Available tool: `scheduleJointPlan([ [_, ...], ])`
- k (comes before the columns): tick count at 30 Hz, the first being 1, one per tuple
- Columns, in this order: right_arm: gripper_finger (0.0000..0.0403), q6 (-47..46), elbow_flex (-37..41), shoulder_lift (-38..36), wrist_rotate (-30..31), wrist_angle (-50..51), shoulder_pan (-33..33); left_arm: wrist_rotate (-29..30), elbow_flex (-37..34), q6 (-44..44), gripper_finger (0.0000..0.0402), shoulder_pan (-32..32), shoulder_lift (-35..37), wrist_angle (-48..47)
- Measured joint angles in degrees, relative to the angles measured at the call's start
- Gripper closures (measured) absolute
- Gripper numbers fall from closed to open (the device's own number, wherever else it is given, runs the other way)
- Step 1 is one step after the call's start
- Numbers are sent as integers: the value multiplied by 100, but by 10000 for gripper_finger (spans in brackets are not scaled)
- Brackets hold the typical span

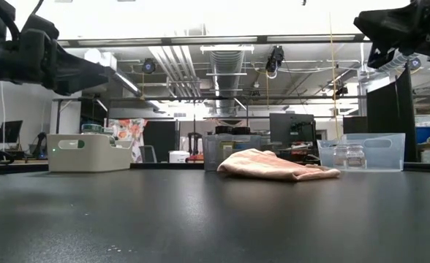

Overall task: Sort spices by type
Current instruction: Return to Home Position

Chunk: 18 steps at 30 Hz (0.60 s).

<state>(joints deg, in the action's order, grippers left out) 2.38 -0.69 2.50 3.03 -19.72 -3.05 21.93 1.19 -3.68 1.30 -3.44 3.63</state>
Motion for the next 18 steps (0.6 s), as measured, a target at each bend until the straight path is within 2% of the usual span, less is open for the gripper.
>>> scheduleJointPlan([
  [10,337,-285,2,0,0,1,0,0,2,-2,82,0,-123,10],
  [18,349,-285,2,0,0,-1,0,0,4,-2,82,0,-215,21],
])
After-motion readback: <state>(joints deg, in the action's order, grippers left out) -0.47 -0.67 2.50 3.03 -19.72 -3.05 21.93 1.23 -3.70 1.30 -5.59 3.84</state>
